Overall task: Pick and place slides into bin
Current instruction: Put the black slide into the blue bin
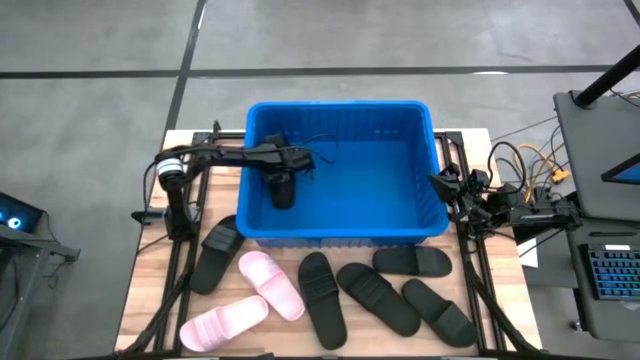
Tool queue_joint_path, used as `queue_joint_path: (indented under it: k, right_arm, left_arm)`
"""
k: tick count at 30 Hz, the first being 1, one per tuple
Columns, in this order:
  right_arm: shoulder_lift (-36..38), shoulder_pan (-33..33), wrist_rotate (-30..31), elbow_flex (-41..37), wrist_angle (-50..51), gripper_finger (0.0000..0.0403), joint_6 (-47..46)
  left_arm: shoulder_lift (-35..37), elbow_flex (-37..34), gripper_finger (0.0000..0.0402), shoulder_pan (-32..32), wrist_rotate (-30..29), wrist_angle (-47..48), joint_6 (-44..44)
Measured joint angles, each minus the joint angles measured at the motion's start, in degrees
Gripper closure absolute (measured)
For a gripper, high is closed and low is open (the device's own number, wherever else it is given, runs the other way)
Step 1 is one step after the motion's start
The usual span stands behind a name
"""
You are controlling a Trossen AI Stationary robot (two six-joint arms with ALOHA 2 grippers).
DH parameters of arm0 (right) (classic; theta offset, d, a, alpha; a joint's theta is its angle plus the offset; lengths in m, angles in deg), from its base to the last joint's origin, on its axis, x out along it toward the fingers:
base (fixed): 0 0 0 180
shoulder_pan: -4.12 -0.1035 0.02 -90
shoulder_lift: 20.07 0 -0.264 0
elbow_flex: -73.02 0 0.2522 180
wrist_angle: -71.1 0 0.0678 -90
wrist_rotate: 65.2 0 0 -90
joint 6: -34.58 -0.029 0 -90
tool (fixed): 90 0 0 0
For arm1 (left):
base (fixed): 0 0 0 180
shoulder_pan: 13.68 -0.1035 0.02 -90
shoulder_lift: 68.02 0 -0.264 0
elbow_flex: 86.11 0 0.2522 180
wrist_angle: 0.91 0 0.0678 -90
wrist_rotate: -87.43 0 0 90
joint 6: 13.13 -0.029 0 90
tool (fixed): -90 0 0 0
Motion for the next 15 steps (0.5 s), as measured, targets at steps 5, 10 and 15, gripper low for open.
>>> queue_joint_path:
  k: [5, 10, 15]
  right_arm:
    - [0.00, -0.01, -0.03, 0.00, 0.11, 0.0394, 0.12]
    - [0.00, -0.02, -0.04, 0.00, 0.17, 0.0394, 0.19]
    - [0.00, -0.02, -0.04, 0.00, 0.21, 0.0394, 0.31]
  left_arm:
    - [3.11, 0.02, 0.0090, -0.02, 4.33, 1.16, -1.06]
    - [7.21, 0.02, 0.0083, 0.26, 9.62, 4.38, -2.24]
    - [12.61, 0.04, 0.0084, 0.92, 14.31, 6.13, -2.32]
